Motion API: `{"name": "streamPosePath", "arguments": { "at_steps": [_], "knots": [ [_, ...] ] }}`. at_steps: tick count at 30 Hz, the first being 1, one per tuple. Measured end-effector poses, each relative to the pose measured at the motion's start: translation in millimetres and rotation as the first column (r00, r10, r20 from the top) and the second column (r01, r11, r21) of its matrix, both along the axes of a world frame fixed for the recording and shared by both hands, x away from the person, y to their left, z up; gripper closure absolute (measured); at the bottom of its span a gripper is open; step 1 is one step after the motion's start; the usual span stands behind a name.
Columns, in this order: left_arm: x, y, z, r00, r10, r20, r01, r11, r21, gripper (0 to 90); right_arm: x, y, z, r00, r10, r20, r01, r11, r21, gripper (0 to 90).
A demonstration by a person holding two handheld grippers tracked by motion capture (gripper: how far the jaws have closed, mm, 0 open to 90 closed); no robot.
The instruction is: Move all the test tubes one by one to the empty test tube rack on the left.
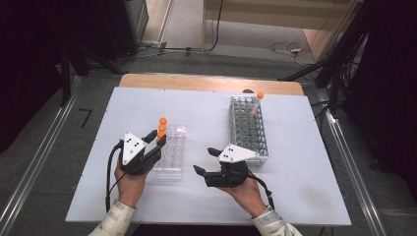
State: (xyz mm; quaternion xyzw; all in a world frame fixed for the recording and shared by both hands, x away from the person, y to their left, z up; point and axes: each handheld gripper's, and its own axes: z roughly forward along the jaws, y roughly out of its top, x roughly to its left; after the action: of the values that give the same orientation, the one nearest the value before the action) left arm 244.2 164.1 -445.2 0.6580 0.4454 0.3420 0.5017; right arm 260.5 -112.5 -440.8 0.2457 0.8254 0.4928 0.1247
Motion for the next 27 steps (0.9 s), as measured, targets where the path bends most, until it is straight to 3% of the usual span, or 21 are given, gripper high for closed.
{"name": "streamPosePath", "arguments": {
  "at_steps": [11, 18, 20, 23, 27],
  "knots": [
    [-2.8, 0.3, 3.8, 0.9994, -0.032, -0.014, 0.032, 0.9982, -0.051, 38.4, 0.9, -4.1, 3.4, 0.9998, -0.016, 0.010, 0.016, 0.9999, 0.006, 26.8],
    [-2.7, 7.2, 3.0, 0.9996, -0.016, -0.022, 0.015, 0.9989, -0.045, 30.5, 9.4, -21.0, 14.6, 0.9960, -0.086, 0.026, 0.085, 0.9961, 0.022, 27.0],
    [-1.3, 9.4, 1.7, 0.9995, -0.007, -0.032, 0.006, 0.9988, -0.048, 28.3, 15.4, -27.2, 17.6, 0.9907, -0.132, 0.033, 0.132, 0.9912, 0.007, 26.7],
    [0.8, 13.6, -1.2, 0.9989, 0.019, -0.042, -0.021, 0.9988, -0.045, 23.5, 28.1, -40.3, 20.5, 0.9804, -0.197, 0.004, 0.197, 0.9803, 0.018, 26.3],
    [4.0, 20.7, -6.0, 0.9978, 0.036, -0.055, -0.039, 0.9976, -0.057, 21.5, 41.2, -57.6, 24.5, 0.9589, -0.283, -0.013, 0.284, 0.9577, 0.049, 25.6]
  ]
}}
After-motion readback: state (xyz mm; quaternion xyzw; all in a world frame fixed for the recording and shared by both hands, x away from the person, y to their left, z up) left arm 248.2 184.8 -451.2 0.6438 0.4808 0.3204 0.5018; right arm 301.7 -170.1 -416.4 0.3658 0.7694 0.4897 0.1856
